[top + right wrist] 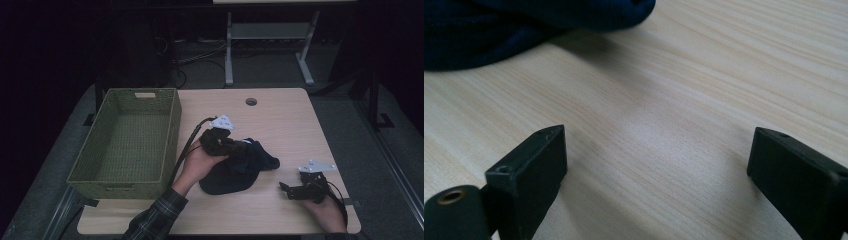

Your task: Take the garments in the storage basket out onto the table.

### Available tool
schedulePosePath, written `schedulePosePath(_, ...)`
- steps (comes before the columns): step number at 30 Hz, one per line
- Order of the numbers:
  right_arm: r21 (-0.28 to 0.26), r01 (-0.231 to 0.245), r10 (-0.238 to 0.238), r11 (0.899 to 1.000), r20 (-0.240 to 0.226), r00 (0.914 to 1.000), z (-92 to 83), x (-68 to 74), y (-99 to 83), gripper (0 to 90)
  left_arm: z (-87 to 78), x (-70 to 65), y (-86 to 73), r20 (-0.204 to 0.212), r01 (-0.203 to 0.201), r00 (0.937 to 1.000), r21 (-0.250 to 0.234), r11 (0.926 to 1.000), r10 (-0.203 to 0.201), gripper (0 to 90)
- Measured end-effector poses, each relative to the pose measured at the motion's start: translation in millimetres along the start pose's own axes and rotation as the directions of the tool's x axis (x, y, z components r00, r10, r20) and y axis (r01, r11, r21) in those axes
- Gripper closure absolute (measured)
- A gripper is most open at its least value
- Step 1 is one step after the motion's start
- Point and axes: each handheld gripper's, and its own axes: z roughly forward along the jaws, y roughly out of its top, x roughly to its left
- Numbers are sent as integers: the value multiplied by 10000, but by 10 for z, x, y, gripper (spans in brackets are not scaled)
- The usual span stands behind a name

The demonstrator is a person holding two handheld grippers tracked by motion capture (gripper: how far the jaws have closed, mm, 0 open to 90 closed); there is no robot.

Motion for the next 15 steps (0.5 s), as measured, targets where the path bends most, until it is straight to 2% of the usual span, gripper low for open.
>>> schedulePosePath(7,-1,2,-2,10000,0,10000,0,0,0,88,-23,143,19,-328,385,9987,-253,9989,-393,864)
schedulePosePath(12,-2,5,-5,10000,1,10000,0,0,0,88,-62,278,11,-628,688,9955,-377,9969,-710,868)
schedulePosePath(15,0,8,-8,10000,15,10000,1,0,0,88,-85,355,5,-906,932,9911,-508,9944,-975,868)
